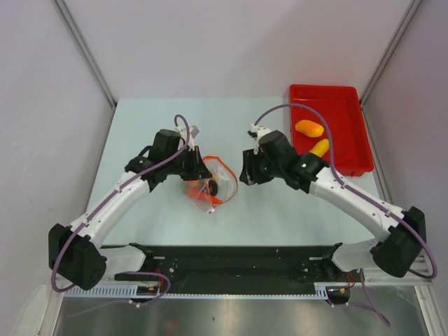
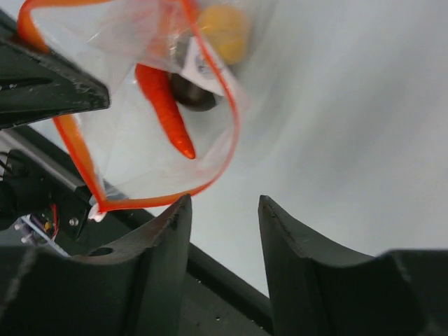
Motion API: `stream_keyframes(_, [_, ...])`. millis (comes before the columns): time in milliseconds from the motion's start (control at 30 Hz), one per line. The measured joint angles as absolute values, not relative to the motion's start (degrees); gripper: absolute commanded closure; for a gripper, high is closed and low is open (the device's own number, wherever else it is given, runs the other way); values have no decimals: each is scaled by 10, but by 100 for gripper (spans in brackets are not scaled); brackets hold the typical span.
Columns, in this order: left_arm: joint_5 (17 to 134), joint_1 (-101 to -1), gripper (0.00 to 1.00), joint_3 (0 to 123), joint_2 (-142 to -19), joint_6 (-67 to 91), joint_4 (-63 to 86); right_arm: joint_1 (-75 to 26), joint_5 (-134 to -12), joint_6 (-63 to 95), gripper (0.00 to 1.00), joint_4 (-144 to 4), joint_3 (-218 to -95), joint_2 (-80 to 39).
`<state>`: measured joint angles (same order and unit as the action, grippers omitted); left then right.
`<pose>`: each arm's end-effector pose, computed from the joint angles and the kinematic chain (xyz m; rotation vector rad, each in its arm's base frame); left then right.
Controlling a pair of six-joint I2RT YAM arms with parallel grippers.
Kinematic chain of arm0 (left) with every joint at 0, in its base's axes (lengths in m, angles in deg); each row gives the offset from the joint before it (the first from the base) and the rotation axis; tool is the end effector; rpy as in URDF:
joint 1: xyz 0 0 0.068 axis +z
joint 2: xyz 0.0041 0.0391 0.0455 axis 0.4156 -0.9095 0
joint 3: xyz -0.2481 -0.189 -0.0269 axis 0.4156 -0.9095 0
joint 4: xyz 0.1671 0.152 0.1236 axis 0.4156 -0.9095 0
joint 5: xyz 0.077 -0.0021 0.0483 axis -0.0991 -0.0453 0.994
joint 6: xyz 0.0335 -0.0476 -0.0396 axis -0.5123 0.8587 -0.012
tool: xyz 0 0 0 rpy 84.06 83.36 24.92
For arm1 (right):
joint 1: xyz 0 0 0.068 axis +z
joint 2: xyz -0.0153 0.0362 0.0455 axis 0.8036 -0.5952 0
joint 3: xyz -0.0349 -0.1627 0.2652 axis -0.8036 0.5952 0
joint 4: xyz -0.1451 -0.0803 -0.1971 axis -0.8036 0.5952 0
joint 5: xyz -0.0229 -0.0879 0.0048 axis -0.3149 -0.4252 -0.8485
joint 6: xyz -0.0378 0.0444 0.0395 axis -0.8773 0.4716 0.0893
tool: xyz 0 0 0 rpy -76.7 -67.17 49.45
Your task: Open the zip-top bag and remove the fake food
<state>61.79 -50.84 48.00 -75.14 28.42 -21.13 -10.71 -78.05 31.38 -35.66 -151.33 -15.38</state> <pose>0.2222 -0.1337 0.3272 0.1708 2.4127 -0.9046 0.2115 0.1986 0.3610 -0.4438 2.3140 0.6233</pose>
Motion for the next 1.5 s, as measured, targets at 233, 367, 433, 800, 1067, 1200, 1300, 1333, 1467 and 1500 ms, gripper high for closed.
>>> stream_keyframes(233, [594, -510, 100, 480, -770, 284, -209, -40, -738, 340, 63, -427, -1512, -241])
stream_keyframes(367, [585, -511, 100, 480, -779, 284, -209, -41, -711, 337, 61, -456, -1513, -286])
stream_keyframes(433, [580, -511, 100, 480, -782, 284, -208, -42, -692, 329, 61, -472, -1513, -312])
stream_keyframes(800, [575, -516, 100, 445, -794, 306, -163, -40, -599, 283, 40, -579, -1462, -373])
stream_keyframes(1067, [580, -516, 100, 406, -797, 311, -151, -39, -579, 248, 34, -649, -1431, -420])
stream_keyframes(1200, [586, -515, 100, 388, -798, 313, -146, -39, -572, 235, 34, -669, -1428, -441])
stream_keyframes(1300, [592, -515, 100, 373, -798, 314, -139, -36, -564, 227, 35, -683, -1428, -457])
stream_keyframes(1333, [593, -514, 100, 368, -798, 314, -136, -35, -563, 226, 37, -686, -1428, -461])
stream_keyframes(1467, [600, -514, 100, 348, -798, 314, -133, -26, -559, 225, 50, -700, -1428, -477])
stream_keyframes(1500, [601, -514, 100, 348, -798, 314, -133, -23, -560, 226, 51, -701, -1428, -478])
